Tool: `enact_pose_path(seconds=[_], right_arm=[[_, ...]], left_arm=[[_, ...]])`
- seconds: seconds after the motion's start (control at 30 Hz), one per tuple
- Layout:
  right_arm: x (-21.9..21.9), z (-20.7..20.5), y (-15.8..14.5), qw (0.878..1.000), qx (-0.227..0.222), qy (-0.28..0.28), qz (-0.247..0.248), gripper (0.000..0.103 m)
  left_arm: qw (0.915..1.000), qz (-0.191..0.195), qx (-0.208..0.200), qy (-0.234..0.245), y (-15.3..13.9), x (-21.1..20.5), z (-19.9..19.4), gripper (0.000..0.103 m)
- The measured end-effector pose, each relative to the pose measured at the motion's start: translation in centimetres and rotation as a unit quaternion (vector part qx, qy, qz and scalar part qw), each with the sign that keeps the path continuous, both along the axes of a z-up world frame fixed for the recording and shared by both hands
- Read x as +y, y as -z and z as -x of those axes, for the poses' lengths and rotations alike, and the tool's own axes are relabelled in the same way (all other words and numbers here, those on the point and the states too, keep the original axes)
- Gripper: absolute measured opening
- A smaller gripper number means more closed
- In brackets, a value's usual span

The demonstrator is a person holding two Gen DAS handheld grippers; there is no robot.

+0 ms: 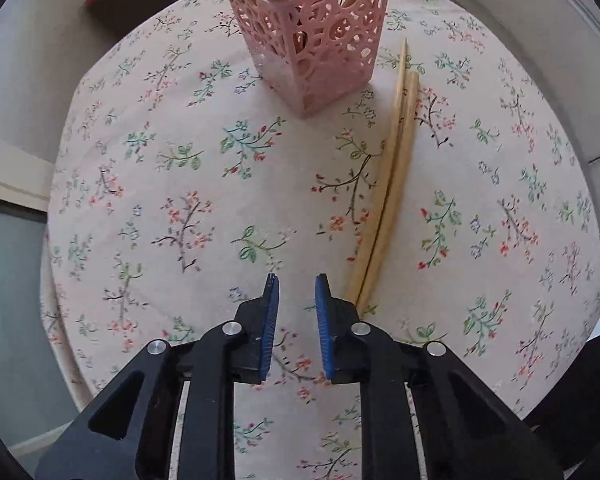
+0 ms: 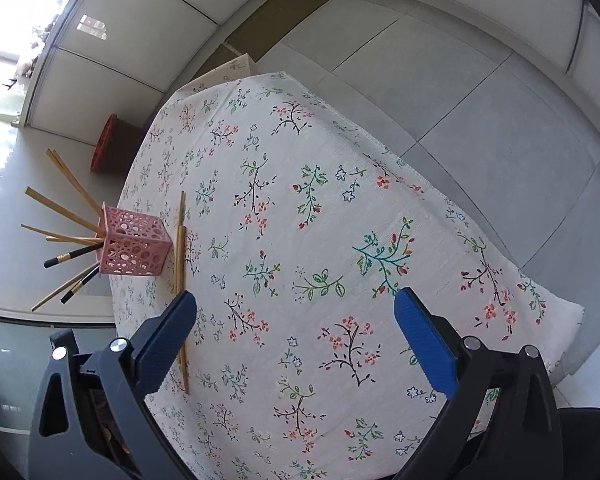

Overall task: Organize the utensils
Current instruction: 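Close the left tool on one wooden chopstick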

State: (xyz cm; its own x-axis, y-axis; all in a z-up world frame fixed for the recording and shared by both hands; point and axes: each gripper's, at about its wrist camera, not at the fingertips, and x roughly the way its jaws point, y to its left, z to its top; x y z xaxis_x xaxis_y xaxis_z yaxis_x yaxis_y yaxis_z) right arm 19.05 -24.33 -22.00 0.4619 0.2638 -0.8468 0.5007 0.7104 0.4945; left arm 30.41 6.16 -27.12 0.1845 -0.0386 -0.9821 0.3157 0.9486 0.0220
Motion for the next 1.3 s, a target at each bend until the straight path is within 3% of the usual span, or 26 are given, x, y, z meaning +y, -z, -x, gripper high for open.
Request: enact_pose_path(seconds=[0.1,0.3,0.43,0.6,0.8,1.03,1.1,1.3], right_arm=[[0.2,-0.1,-0.1,1.000,0.000,-0.005,0.014,0.096],[0.2,-0.4,0.7,1.000,0.016,-0.006,0.005,0.096],[0.6,-0.6,0.6,1.000,0.014,-0.015,0.012,0.096],[0.9,-0.9,0.9,0.999,0.021,-0.023,0.008,0.096],[1.1,-0.9,1.0,0.999,0.023,-0.024,0.014,0.096],[1.3,-1.1,1.1,0.999,0.026,-0.024,0.022,0.096],[1.9,-1.4,1.1,0.998,0.029,-0.032,0.035,0.096],[6.3,-4.4,0.1,0.991,0.022,-0.094,0.097,0.096]], left_arm=[[0.9996,0.024,0.011,0.009,0.9,-0.7,-1.0,0.020],[0.9992,0.025,0.015,0.028,1.7,-1.5,-2.9,0.019],[0.9978,0.051,0.015,0.039,1.1,-1.7,-3.4,0.019],[0.9973,0.050,0.011,0.053,0.8,-1.8,-3.3,0.020],[0.9969,0.042,0.019,0.063,0.3,-2.9,0.2,0.020],[0.9970,0.013,0.011,0.075,1.7,-4.6,0.0,0.021],[0.9971,-0.002,0.006,0.075,1.6,-5.2,0.5,0.008],[0.9985,0.018,0.030,0.043,1.6,-2.6,4.2,0.008]])
